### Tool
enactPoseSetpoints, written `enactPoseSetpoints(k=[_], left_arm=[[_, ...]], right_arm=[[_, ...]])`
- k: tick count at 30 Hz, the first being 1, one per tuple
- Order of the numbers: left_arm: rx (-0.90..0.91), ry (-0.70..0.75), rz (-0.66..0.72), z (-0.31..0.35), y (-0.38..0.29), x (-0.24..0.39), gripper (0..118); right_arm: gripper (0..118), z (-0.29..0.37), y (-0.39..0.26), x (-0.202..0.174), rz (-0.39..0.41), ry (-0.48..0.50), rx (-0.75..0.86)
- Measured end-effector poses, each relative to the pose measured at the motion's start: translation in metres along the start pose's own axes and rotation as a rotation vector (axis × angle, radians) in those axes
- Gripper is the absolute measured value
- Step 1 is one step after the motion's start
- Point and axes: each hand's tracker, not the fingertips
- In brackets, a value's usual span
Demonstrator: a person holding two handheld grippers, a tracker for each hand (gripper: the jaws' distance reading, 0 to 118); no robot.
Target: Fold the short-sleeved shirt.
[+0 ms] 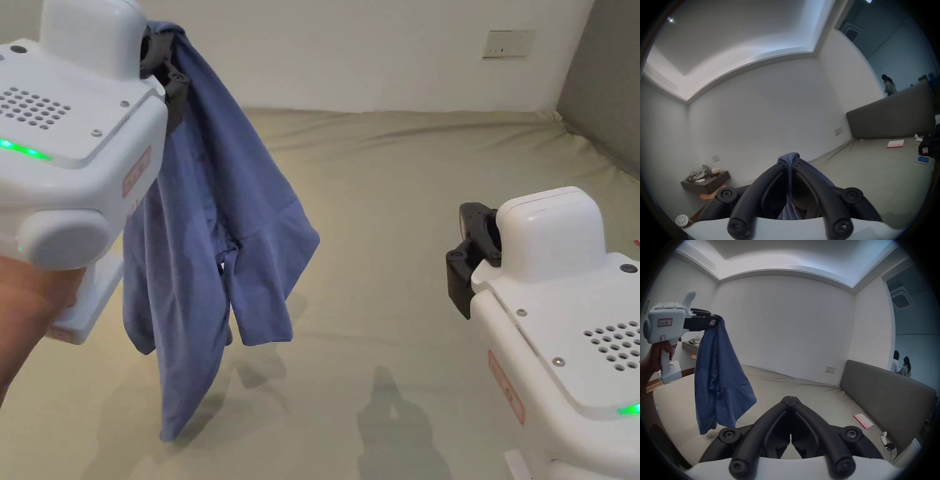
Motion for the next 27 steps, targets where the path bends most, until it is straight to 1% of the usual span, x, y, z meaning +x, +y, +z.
enactPoseSetpoints(k=[2,5,8,12,15,18,20,22,25,26,27], left_arm=[[-0.013,-0.06,0.003,-0.021,-0.005,0.028,2],[-0.116,-0.149,-0.011,-0.058,-0.029,0.069,2],[-0.268,-0.222,-0.026,-0.093,-0.076,0.114,2],[-0.489,-0.293,-0.045,-0.12,-0.157,0.17,2],[-0.664,-0.312,-0.03,-0.124,-0.219,0.202,2],[-0.826,-0.334,0.039,-0.121,-0.267,0.219,3],[-0.9,-0.355,0.068,-0.117,-0.29,0.228,6],[-0.928,-0.362,0.054,-0.109,-0.305,0.231,9],[-0.841,-0.345,0.088,-0.097,-0.293,0.22,32],[-0.841,-0.347,0.12,-0.096,-0.286,0.212,45],[-0.83,-0.347,0.157,-0.093,-0.276,0.203,64]], right_arm=[[0,-0.003,-0.008,0.011,-0.001,-0.025,-0.021],[0,-0.01,-0.021,0.025,-0.02,-0.059,-0.054],[0,-0.021,-0.039,0.038,-0.042,-0.076,-0.1],[0,-0.04,-0.066,0.05,-0.059,-0.083,-0.171],[0,-0.053,-0.083,0.055,-0.055,-0.08,-0.216],[0,-0.062,-0.094,0.058,-0.067,-0.08,-0.245],[0,-0.066,-0.1,0.058,-0.074,-0.079,-0.262],[0,-0.069,-0.101,0.057,-0.073,-0.077,-0.271],[0,-0.067,-0.099,0.054,-0.06,-0.075,-0.268],[0,-0.066,-0.096,0.054,-0.059,-0.073,-0.262],[0,-0.065,-0.093,0.053,-0.06,-0.071,-0.257]])
